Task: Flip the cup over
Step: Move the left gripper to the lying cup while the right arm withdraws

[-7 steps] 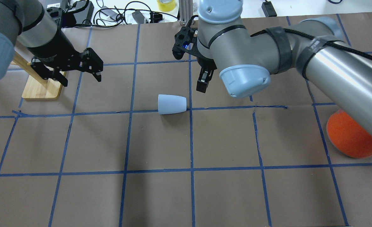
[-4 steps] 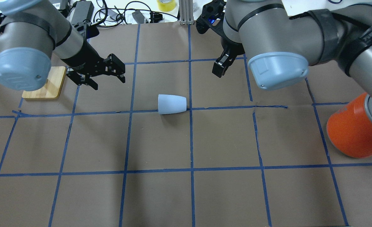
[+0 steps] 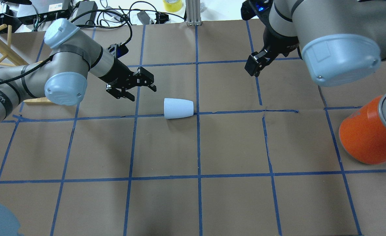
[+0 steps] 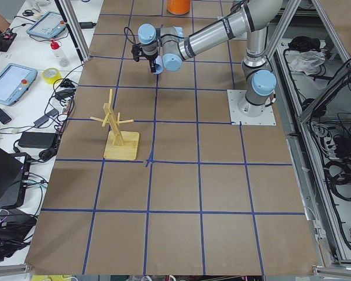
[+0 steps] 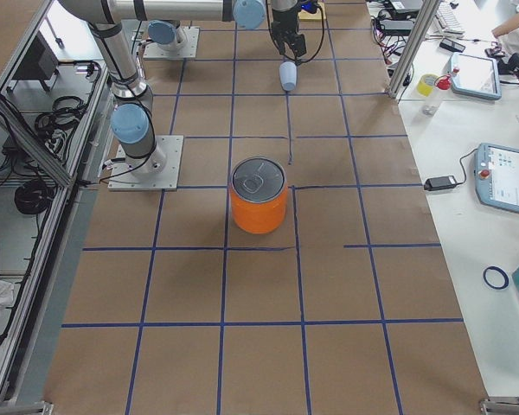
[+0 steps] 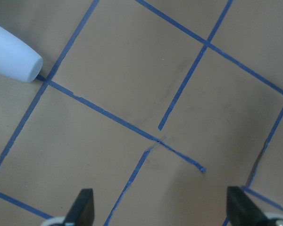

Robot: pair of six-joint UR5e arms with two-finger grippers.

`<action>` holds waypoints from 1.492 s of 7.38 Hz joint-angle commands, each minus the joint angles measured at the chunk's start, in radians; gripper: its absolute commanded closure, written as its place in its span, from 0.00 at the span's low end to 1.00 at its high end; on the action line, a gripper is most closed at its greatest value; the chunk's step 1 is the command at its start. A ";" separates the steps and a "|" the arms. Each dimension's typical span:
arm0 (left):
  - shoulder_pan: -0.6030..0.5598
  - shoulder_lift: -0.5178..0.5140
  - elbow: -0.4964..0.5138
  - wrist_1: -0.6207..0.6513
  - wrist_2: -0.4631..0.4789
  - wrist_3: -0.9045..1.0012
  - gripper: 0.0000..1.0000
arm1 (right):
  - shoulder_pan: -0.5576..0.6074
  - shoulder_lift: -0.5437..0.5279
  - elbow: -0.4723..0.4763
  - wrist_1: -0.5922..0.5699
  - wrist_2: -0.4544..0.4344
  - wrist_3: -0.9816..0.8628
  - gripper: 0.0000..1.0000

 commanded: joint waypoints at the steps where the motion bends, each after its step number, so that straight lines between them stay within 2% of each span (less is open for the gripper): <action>1: -0.003 -0.069 -0.002 0.047 -0.107 -0.011 0.00 | -0.008 -0.023 -0.001 0.034 0.001 0.126 0.00; 2: -0.003 -0.088 -0.002 0.049 -0.151 -0.017 0.00 | -0.011 -0.028 -0.001 0.034 0.002 0.184 0.00; 4: -0.031 -0.117 -0.002 0.049 -0.155 -0.017 0.00 | -0.052 -0.034 -0.001 0.034 0.099 0.284 0.00; 5: -0.035 -0.132 -0.002 0.048 -0.156 -0.019 0.00 | -0.078 -0.046 -0.001 0.034 0.110 0.290 0.00; 7: -0.037 -0.145 0.004 0.051 -0.156 -0.041 0.00 | -0.089 -0.077 0.005 0.089 0.067 0.310 0.00; 8: -0.040 -0.149 0.001 0.051 -0.160 -0.043 0.13 | -0.091 -0.077 0.004 0.081 0.067 0.312 0.00; 9: -0.049 -0.156 0.004 0.049 -0.208 -0.043 0.20 | -0.094 -0.077 0.004 0.077 0.065 0.318 0.00; 10: -0.063 -0.157 0.007 0.052 -0.215 -0.081 0.21 | -0.094 -0.080 0.005 0.092 0.064 0.345 0.00; 11: -0.071 -0.157 0.007 0.052 -0.215 -0.086 0.39 | -0.094 -0.080 0.004 0.083 0.065 0.349 0.00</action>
